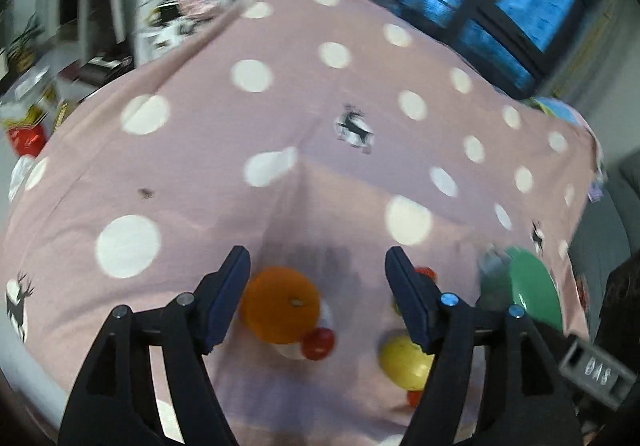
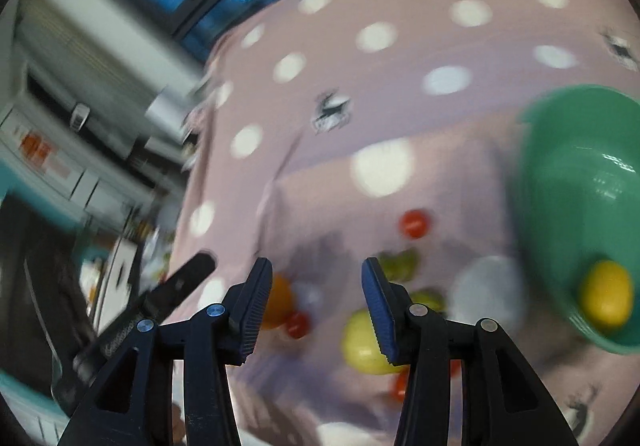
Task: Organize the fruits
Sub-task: 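Move the right gripper back to the orange and close on it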
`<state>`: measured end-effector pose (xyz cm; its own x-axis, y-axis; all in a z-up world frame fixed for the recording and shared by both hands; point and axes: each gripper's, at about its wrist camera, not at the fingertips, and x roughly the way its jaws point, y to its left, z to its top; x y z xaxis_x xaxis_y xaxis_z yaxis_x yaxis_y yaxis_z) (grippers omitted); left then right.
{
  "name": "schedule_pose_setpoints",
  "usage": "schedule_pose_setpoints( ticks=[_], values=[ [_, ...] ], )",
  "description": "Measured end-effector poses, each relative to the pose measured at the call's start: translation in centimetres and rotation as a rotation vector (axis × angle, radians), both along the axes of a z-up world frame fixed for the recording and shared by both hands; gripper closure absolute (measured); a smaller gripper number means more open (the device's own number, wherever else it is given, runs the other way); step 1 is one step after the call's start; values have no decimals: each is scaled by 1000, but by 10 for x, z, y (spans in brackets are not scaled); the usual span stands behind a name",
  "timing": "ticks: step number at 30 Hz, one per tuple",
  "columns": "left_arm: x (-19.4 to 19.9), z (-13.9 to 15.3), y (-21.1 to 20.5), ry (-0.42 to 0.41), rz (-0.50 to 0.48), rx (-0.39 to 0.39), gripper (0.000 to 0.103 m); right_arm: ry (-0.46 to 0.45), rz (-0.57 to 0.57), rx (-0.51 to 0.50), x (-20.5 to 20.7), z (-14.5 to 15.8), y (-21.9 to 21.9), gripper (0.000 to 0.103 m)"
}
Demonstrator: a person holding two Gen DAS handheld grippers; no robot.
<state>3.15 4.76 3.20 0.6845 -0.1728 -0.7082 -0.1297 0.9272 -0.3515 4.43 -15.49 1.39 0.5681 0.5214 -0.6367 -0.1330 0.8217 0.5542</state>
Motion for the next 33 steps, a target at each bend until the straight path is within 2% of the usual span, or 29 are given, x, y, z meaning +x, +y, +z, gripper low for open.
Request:
schedule_pose_setpoints(
  ticks=[5,8,11,18,23,33],
  values=[
    [-2,-2,19,20,76,-10,32,81,107,12,21,-21,42,54],
    [-4,-3,32,27,102,-26,31,143,130,9,32,-38,59,45],
    [-4,-6,43,39,121,-33,31,184,134,-17,40,-49,73,45],
    [-2,-7,53,44,121,-37,31,235,147,-63,49,-63,94,45],
    [0,-10,56,54,117,-45,31,244,140,-131,54,-69,104,41],
    [1,-12,56,60,97,-44,31,282,140,-102,57,-81,100,38]
  ],
)
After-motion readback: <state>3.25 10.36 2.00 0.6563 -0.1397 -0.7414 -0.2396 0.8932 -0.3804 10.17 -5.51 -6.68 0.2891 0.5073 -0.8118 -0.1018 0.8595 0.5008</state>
